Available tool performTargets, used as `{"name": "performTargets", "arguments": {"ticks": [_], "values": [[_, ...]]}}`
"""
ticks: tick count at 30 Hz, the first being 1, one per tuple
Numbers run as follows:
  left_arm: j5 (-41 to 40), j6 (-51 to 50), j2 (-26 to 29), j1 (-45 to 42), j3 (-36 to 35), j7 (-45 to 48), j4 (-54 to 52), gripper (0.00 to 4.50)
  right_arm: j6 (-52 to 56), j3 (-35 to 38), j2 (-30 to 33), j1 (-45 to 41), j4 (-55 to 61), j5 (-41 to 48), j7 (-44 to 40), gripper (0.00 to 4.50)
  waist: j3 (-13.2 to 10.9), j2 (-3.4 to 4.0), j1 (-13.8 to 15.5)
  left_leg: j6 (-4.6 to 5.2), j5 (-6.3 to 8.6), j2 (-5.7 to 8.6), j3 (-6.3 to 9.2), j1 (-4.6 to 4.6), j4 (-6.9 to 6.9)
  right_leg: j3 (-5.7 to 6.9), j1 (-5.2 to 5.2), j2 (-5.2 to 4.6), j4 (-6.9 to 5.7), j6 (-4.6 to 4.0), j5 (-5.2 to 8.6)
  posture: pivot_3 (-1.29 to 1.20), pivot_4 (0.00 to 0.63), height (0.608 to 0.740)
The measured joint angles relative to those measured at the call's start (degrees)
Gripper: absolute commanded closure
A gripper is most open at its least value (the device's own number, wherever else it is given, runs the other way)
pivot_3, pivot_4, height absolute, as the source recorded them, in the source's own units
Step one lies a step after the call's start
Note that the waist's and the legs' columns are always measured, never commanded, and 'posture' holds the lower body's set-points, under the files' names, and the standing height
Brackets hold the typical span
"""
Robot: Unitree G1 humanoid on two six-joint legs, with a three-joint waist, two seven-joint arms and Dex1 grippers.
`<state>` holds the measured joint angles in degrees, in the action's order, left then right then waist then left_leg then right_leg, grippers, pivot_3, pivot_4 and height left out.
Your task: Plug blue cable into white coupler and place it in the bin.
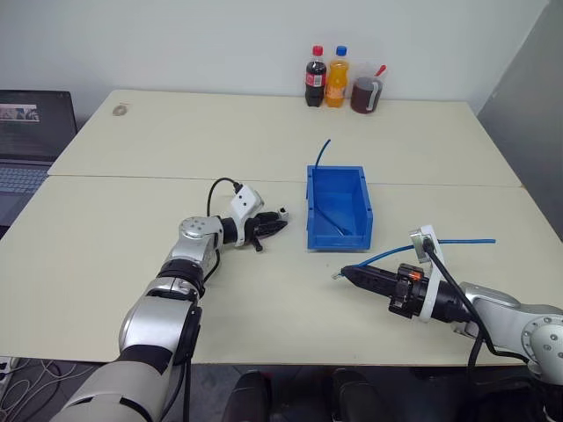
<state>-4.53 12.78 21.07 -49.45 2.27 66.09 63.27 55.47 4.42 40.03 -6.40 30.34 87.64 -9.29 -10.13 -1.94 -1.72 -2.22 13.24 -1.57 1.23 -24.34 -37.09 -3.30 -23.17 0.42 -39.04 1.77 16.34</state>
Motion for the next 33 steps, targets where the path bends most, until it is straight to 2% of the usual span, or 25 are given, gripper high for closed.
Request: {"name": "performTargets", "arguments": {"ticks": [6, 9, 12, 17, 21, 33], "values": [[-3.47, -6.19, 7.4, 14.48, 3.87, 17.14, -24.09, 3.74, 0.09, -5.11, 3.87, -9.7, 1.65, -12.61, -7.57, 4.31, 0.06, 0.11, -1.16, 0.0, 0.0, -0.18, 0.07, 0.31, 0.11, -0.3, 0.01, 0.12, -0.07, -0.1, -0.01, 0.0, 0.15, 0.74], [-5.04, -9.54, 9.42, 21.31, 5.44, 19.8, -35.7, 3.74, -0.58, -10.18, 5.29, -14.91, 1.57, -21.27, -14.91, 4.31, 0.08, 0.16, -1.05, 0.0, 0.0, -0.2, 0.06, 0.34, 0.1, -0.31, 0.03, 0.12, -0.08, -0.13, -0.01, 0.0, 0.15, 0.74], [-5.45, -9.83, 8.05, 24.64, 7.77, 19.46, -41.63, 3.74, -3.69, -15.37, 5.38, -19.45, -0.15, -30.13, -22.2, 4.31, 0.09, 0.16, -0.31, 0.0, 0.0, -0.16, 0.05, 0.34, 0.02, -0.29, 0.05, 0.07, -0.08, -0.11, -0.02, 0.0, 0.15, 0.74], [-4.18, -8.36, 4.94, 25.38, 10.29, 16.27, -43.34, 3.74, -9.98, -23.72, 3.95, -22.87, -5.83, -42.94, -32.57, 4.31, 0.1, 0.16, 0.43, 0.0, 0.0, -0.1, 0.01, 0.32, -0.06, -0.29, 0.09, -0.02, -0.05, -0.07, -0.04, 0.0, 0.15, 0.74], [-3.29, -6.98, 3.91, 24.61, 11.36, 14.8, -42.79, 3.74, -13.81, -27.41, 3.65, -23.57, -9.17, -49.94, -38.62, 4.31, 0.1, 0.16, 0.44, 0.0, 0.0, -0.08, 0.02, 0.31, -0.07, -0.29, 0.09, -0.04, -0.05, -0.05, -0.06, 0.0, 0.15, 0.74], [-3.21, -4.67, 3.77, 23.86, 12.0, 14.22, -41.0, 3.74, -21.38, -31.04, -1.08, -24.03, -17.11, -64.42, -45.9, 4.31, 0.13, 0.18, 0.29, 0.01, -0.01, -0.06, 0.02, 0.42, -0.1, -0.29, 0.16, 0.03, -0.13, -0.08, -0.08, 0.0, 0.15, 0.74]]}}
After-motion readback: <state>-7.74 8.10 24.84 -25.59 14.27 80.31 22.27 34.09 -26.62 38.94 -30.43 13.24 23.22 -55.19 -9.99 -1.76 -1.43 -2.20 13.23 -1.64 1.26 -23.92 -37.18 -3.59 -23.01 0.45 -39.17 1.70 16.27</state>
